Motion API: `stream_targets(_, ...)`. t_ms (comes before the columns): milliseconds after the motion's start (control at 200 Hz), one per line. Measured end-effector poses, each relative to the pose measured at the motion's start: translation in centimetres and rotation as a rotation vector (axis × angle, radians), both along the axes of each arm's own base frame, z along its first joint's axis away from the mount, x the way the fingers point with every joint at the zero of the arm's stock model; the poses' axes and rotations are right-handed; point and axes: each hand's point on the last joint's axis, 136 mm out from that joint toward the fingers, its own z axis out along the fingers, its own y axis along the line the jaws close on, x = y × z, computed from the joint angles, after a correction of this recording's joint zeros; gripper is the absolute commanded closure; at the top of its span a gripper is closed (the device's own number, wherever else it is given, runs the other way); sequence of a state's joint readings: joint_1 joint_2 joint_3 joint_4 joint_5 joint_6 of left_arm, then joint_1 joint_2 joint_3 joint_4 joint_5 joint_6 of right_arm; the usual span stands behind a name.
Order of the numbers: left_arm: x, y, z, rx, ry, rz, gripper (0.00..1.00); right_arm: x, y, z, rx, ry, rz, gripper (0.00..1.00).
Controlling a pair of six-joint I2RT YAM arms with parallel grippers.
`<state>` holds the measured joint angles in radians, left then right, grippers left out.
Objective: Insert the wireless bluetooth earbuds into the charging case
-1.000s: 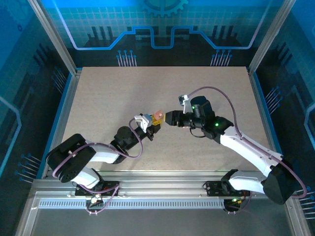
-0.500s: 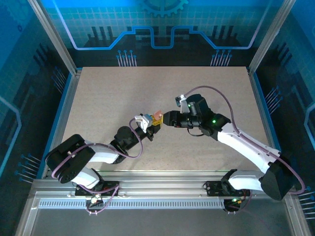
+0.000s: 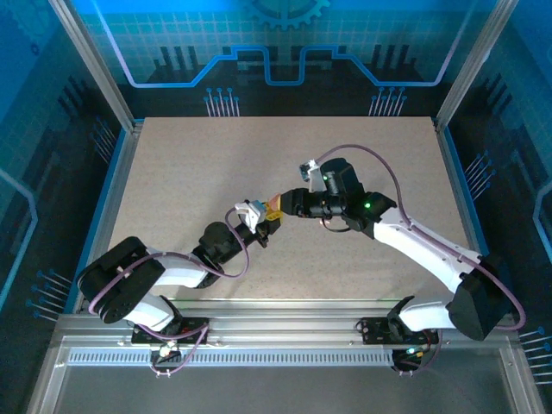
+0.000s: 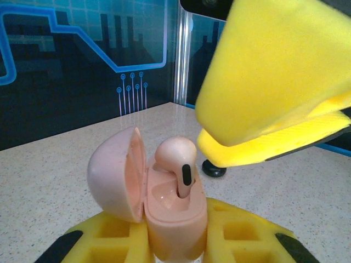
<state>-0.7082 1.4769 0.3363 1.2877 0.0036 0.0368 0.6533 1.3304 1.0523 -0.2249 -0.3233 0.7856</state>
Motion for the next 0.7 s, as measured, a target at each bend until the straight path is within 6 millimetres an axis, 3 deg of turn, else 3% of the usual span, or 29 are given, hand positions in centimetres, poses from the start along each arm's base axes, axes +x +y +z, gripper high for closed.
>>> stream_targets(700,-0.01,0.00,-0.11,0.003,0.003,0.000,0.88,0.56,0.72,-0.33,0.010,0.015,0.021,0.68)
